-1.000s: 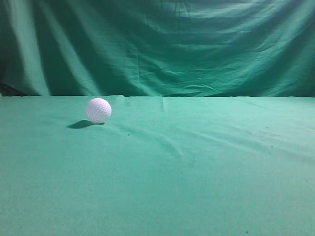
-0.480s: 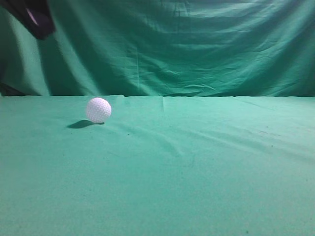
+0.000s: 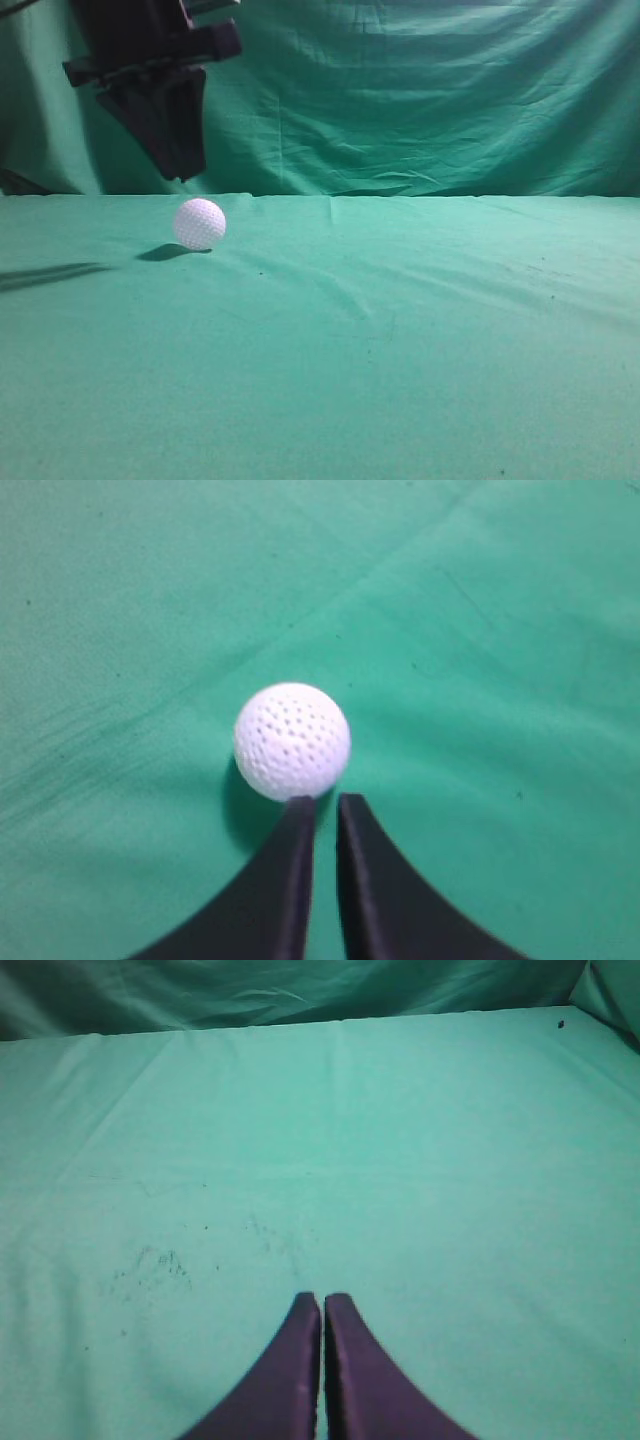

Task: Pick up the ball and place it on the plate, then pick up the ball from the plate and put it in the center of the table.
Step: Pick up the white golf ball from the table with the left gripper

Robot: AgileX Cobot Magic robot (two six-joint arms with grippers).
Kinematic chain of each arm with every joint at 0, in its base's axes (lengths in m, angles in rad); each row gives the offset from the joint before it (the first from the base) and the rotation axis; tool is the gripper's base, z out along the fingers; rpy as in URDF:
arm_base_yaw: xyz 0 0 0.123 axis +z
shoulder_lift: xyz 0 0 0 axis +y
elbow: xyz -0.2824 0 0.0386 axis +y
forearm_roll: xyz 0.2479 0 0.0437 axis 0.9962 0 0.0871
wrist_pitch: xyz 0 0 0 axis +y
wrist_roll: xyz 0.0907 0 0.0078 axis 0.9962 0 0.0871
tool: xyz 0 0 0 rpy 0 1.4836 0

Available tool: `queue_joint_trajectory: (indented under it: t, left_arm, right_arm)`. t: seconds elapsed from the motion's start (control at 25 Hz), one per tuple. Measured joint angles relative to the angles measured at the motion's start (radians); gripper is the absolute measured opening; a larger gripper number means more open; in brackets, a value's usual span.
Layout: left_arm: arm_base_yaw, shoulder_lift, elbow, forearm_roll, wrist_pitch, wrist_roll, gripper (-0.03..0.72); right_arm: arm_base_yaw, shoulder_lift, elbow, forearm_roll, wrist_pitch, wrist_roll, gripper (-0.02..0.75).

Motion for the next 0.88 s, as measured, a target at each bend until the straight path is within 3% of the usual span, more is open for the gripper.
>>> queue_joint_trajectory:
  t: [0.08,0.28,0.36,0.48,0.6,0.88]
  left_arm:
    - [0.0,0.029,-0.021,0.009,0.002,-0.03,0.176]
    - [0.0,0.068,-0.048,0.009,-0.004,-0.099,0.584]
    - [0.0,0.085,-0.057,0.009,-0.004,-0.121,0.652]
    - [0.0,0.116,-0.075,0.009,-0.004,-0.127,0.644]
    - [0.0,0.148,-0.103,0.009,-0.004,-0.13,0.536]
    - [0.0,0.208,-0.14,0.015,-0.004,-0.13,0.521]
  right_arm:
    - [0.0,0.0,0.0,0.0,0.0,0.0,0.0]
    - [0.0,0.0,0.0,0.0,0.0,0.0,0.0]
    - [0.0,0.0,0.0,0.0,0.0,0.0,0.0]
    - [0.0,0.0,0.0,0.0,0.0,0.0,0.0]
    - [0.0,0.0,0.0,0.0,0.0,0.0,0.0]
    - [0.0,0.0,0.0,0.0,0.0,0.0,0.0]
